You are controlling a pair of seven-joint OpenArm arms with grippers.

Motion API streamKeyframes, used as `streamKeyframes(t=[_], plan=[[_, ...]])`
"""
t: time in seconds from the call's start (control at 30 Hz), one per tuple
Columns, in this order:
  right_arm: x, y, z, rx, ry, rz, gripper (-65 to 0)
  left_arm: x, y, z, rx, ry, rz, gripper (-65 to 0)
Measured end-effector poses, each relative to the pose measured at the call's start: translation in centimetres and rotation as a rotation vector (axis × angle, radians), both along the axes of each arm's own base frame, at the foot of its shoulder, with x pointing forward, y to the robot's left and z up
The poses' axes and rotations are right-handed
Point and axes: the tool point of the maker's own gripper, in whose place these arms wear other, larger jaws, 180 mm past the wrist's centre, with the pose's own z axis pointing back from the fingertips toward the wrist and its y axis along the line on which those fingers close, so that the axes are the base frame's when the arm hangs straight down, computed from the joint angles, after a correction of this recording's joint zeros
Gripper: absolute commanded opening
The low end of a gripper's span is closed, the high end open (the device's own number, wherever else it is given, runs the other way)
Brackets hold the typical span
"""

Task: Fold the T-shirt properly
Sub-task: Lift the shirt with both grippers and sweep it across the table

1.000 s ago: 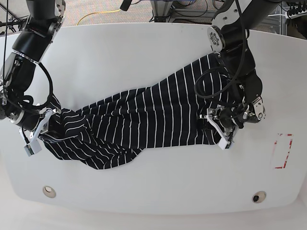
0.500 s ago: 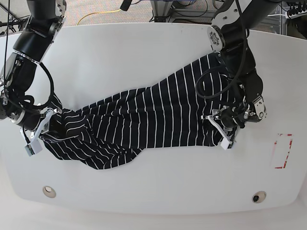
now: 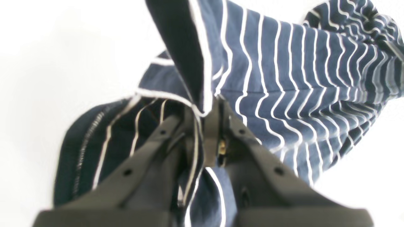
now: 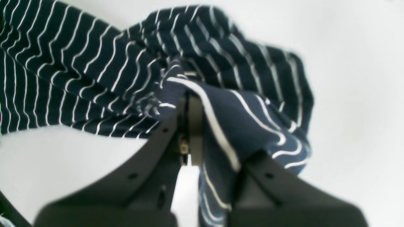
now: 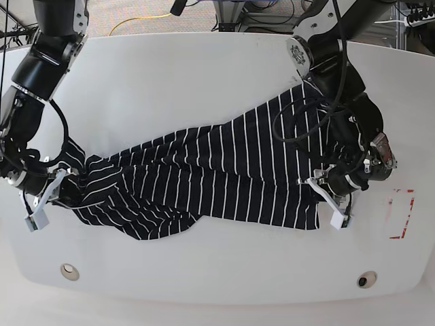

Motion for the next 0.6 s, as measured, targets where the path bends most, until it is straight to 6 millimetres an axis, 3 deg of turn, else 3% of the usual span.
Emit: streamKeyframes(t=[0.17,0.27,0.47,0.53,0.6], plan=[[2.5,-1.6,4.0,-0.012,-0.066,-0.015,-65.0,1.5,1.2,4.9,0.063,-0.098,0.016,-64.7],[4.1,-1.9,6.2,-0.051,-0.079,0.008,-65.0,2.5,2.2,8.9,0.109,-0.186,0.038,-64.7],[6.4,-2.1,13.1,-0.109,-0.2,0.028,-65.0,4.2,4.6,17.1,0.188,-0.349,0.087,-64.6],[6.7,-2.1,14.9,-0.143,-0.226,0.038,-65.0,4.1,5.2,18.9,0.216,-0.373,0.098,-64.6],[7.2,-2.2,17.9,-0.197,-0.263,0.046,-65.0,4.2,5.9,21.6,0.241,-0.428,0.118,-64.6]])
